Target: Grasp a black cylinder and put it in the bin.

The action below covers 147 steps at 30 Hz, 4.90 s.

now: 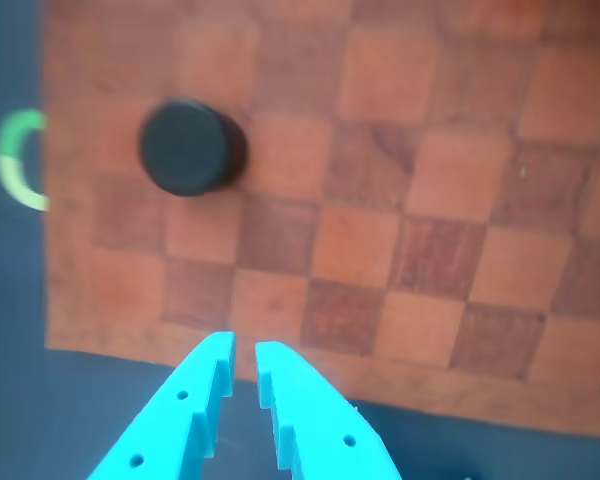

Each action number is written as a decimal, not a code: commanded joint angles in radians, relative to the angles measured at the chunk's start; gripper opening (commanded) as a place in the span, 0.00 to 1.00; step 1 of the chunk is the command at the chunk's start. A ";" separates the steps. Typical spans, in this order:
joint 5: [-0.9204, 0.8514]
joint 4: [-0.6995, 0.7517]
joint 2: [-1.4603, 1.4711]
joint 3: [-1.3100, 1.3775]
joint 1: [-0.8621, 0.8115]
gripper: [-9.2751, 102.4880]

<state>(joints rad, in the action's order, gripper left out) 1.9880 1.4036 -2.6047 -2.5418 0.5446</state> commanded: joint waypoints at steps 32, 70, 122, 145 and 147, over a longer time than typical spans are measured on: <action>0.029 -0.423 0.445 0.075 0.160 0.31; 0.057 -0.551 0.653 0.118 0.156 0.36; 0.049 -0.494 0.756 0.204 0.147 0.19; -0.081 -0.008 0.775 0.672 0.014 0.19; -0.124 0.012 0.775 0.712 -0.035 0.19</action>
<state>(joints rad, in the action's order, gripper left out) 1.8991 1.3852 -1.8254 -1.9144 0.5676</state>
